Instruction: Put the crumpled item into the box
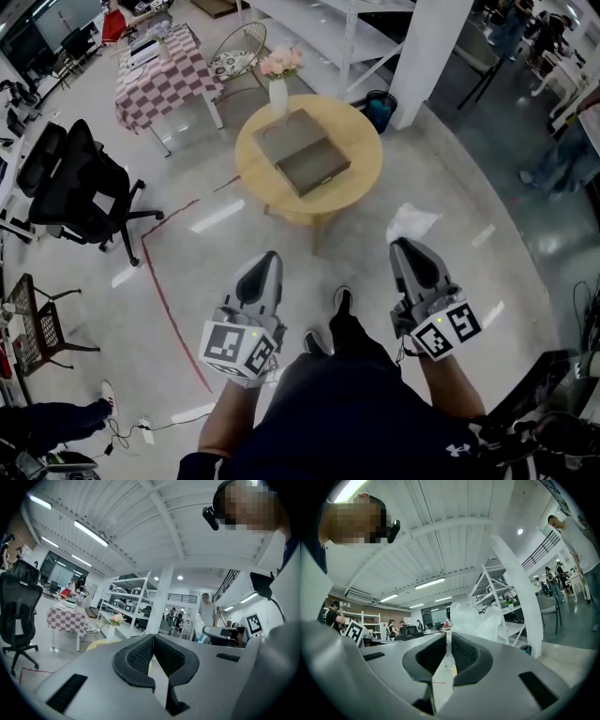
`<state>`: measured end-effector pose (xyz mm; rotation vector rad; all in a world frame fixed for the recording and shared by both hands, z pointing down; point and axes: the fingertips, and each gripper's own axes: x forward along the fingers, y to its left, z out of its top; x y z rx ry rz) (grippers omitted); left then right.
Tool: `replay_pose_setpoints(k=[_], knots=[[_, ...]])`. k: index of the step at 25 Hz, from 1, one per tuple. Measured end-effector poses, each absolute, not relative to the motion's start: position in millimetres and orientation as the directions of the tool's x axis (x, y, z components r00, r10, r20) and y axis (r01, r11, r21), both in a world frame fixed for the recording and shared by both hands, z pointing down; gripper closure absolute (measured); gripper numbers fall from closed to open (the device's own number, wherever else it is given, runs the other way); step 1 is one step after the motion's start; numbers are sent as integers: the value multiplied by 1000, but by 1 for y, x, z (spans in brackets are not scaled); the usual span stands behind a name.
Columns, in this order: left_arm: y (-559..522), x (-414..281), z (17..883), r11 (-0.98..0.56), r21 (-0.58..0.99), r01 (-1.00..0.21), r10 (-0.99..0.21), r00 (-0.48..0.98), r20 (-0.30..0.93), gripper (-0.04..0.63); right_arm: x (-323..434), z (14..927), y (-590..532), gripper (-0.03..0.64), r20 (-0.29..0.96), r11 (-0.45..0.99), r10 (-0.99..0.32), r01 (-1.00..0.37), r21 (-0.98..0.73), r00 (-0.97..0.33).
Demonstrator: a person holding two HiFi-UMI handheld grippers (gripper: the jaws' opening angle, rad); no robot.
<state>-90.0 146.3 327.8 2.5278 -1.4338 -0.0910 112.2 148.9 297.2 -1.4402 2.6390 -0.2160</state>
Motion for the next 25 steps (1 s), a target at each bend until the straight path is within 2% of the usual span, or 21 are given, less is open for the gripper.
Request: replay_pose_setpoints(k=[25], knots=[[-20, -48, 318, -338, 140, -931, -929, 354, 110, 578, 162, 313, -45, 581, -42, 620, -773, -740, -262, -633]])
